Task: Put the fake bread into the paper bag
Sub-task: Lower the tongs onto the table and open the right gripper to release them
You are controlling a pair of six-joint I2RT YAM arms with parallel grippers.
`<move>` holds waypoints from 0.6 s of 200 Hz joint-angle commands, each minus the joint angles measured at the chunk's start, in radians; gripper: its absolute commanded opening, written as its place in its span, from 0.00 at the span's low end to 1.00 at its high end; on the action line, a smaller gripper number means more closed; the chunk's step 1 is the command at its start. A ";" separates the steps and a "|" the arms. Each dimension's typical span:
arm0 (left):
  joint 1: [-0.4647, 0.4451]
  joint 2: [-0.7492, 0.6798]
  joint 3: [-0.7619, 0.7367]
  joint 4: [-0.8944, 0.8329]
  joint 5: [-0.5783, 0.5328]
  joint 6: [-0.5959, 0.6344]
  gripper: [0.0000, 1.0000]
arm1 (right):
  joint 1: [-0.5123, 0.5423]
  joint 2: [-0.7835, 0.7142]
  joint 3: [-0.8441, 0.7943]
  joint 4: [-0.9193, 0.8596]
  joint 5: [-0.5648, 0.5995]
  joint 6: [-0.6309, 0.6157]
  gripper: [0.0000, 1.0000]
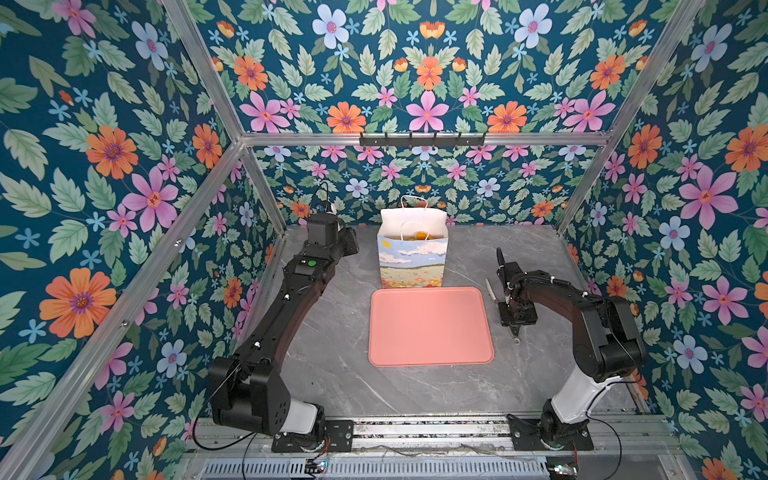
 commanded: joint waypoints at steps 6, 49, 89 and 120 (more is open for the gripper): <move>0.004 -0.002 -0.005 0.026 0.007 -0.009 0.49 | -0.007 0.002 0.013 -0.016 0.024 0.001 0.59; 0.010 -0.018 -0.026 0.034 0.000 -0.013 0.48 | -0.021 -0.021 0.029 -0.029 0.016 0.009 0.68; 0.018 -0.050 -0.056 0.045 -0.027 -0.016 0.48 | -0.023 -0.128 0.047 -0.016 -0.021 0.013 0.74; 0.028 -0.100 -0.099 0.071 -0.075 -0.026 0.49 | -0.022 -0.252 0.054 0.049 -0.083 -0.004 0.78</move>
